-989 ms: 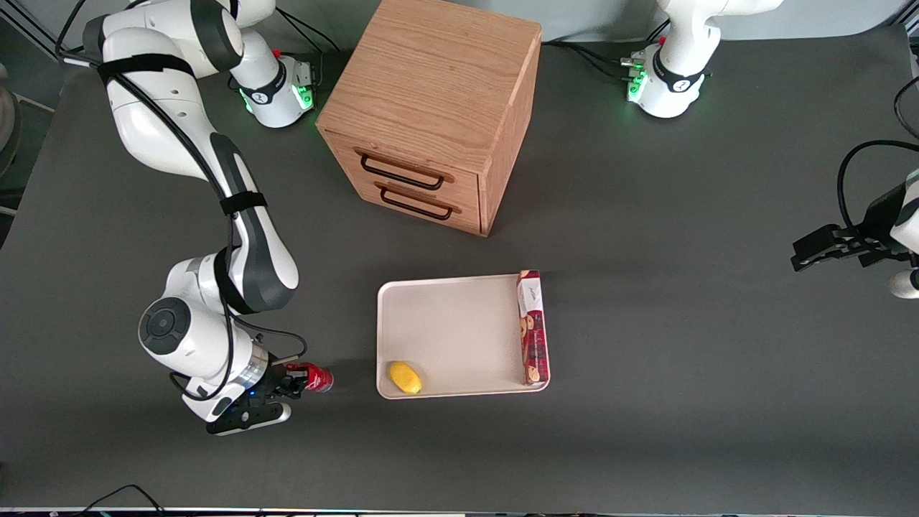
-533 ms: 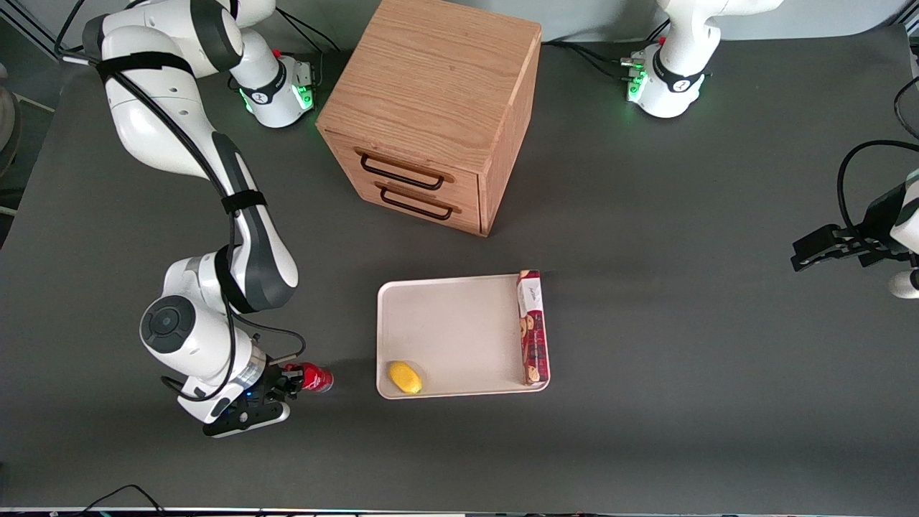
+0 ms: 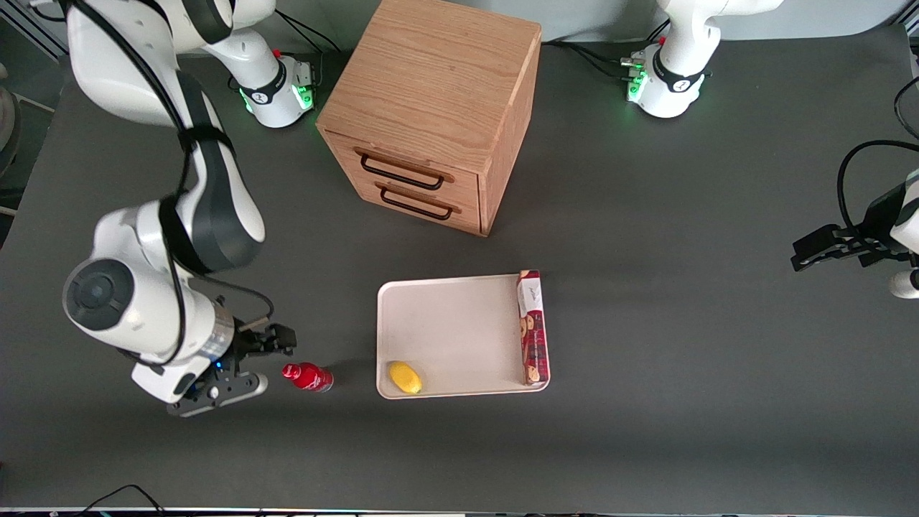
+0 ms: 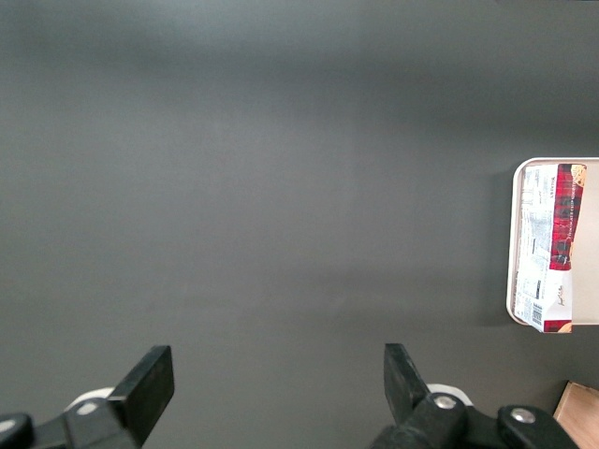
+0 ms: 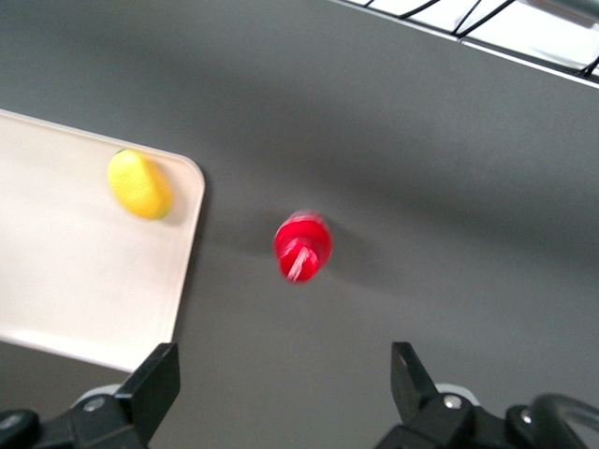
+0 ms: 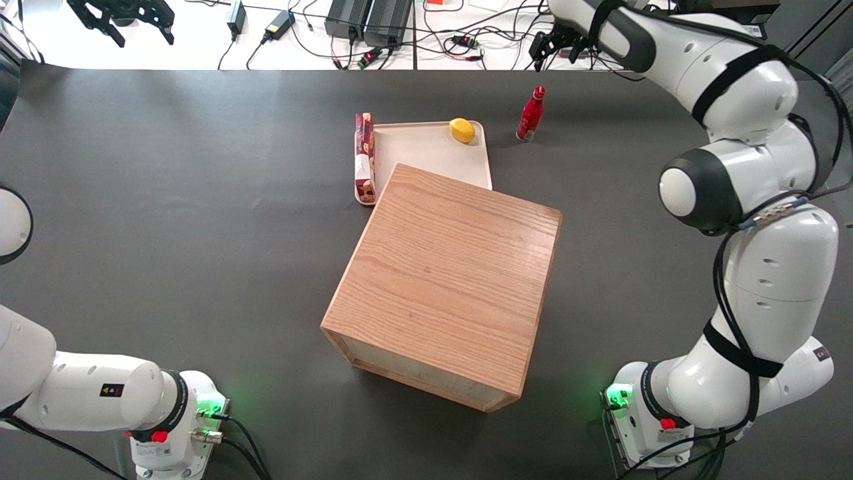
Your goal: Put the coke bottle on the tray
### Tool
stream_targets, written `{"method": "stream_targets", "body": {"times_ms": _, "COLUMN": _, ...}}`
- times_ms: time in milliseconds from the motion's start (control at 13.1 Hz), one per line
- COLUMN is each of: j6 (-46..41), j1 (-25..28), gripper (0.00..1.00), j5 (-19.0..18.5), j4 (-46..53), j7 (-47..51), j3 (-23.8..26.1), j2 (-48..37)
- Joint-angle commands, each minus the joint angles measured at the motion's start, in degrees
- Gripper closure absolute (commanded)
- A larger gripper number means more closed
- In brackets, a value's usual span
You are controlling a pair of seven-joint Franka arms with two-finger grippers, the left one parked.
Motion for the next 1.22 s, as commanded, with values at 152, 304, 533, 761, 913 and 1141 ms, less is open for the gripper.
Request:
{"method": "stream_targets", "body": {"times_ms": 152, "j6": -19.1, "j1": 0.2, "gripper": 0.0, "j5": 0.3, "j4": -1.0, "j7": -1.5, "j3": 0.6, "j2": -15.7}}
{"method": "stream_targets", "body": {"times_ms": 304, "j6": -19.4, "j1": 0.2, "gripper": 0.0, "j5": 0.2, "j4": -1.1, "j7": -1.7, "j3": 0.6, "j2": -16.6}}
{"method": "stream_targets", "body": {"times_ms": 533, "j6": -13.3, "j1": 0.2, "gripper": 0.0, "j5": 0.3, "j4": -2.1, "j7": -1.6, "j3": 0.5, "j2": -11.6}}
{"method": "stream_targets", "body": {"times_ms": 761, "j6": 1.4, "j1": 0.1, "gripper": 0.0, "j5": 0.3, "j4": -9.2, "j7": -1.4, "j3": 0.5, "j2": -6.2}}
{"method": "stream_targets", "body": {"times_ms": 913, "j6": 7.4, "j1": 0.2, "gripper": 0.0, "j5": -0.3, "j4": -10.2, "j7": -1.6, "j3": 0.5, "j2": -2.5}}
{"method": "stream_targets", "body": {"times_ms": 1141, "j6": 13.5, "j1": 0.1, "gripper": 0.0, "j5": -0.3, "j4": -10.2, "j7": -1.8, "j3": 0.5, "j2": 1.9}}
